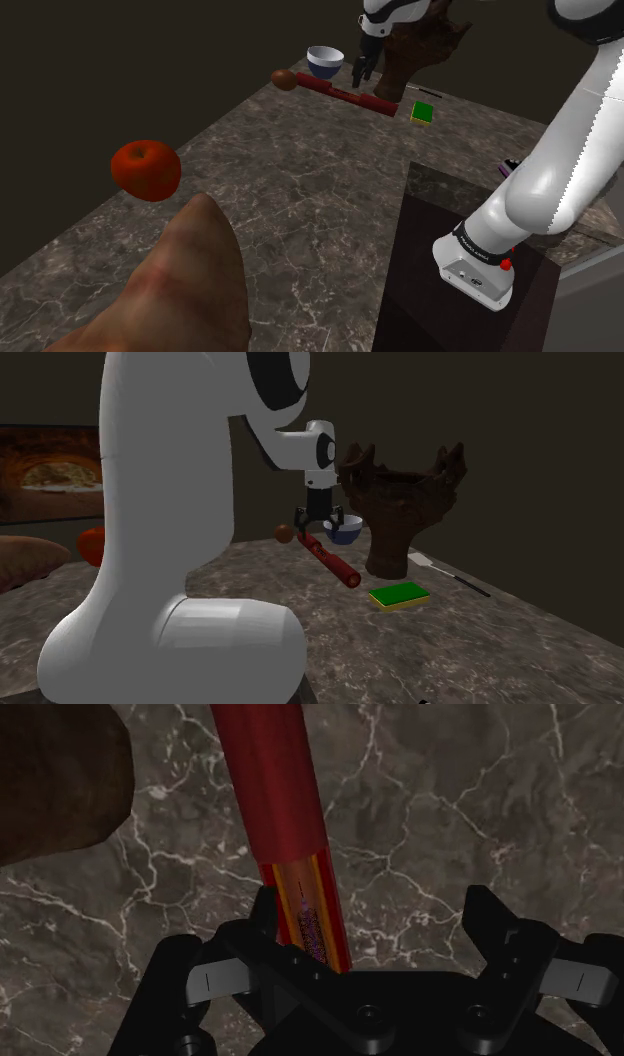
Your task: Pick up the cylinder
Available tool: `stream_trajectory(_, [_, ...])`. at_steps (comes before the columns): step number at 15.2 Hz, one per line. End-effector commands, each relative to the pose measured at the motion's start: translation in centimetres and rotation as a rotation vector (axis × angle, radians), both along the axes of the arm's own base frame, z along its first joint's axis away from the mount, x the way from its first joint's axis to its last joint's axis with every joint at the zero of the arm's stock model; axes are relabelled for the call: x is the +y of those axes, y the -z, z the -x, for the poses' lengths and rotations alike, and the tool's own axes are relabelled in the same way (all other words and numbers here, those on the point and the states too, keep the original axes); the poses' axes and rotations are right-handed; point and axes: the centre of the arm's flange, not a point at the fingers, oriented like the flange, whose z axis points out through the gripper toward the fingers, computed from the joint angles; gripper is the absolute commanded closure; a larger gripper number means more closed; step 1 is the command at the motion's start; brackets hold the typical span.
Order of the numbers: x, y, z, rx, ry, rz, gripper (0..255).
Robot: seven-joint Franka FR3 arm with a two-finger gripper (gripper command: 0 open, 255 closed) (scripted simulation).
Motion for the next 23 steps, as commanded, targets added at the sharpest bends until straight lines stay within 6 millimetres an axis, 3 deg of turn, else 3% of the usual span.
stream_trajectory(1, [-0.6, 1.5, -2.4, 0.002, -0.021, -0.007, 0])
stream_trajectory(5, [-1.7, 4.2, -6.9, 0.008, -0.061, -0.02, 0])
stream_trajectory(13, [-1.7, 8.4, -7.2, 0.008, -0.063, -0.021, 0])
stream_trajectory(15, [-1.7, 8.4, -7.2, 0.008, -0.063, -0.021, 0])
stream_trajectory(16, [-1.7, 8.4, -7.2, 0.008, -0.063, -0.021, 255])
stream_trajectory(23, [-1.7, 8.3, -7.2, 0.008, -0.063, -0.021, 255])
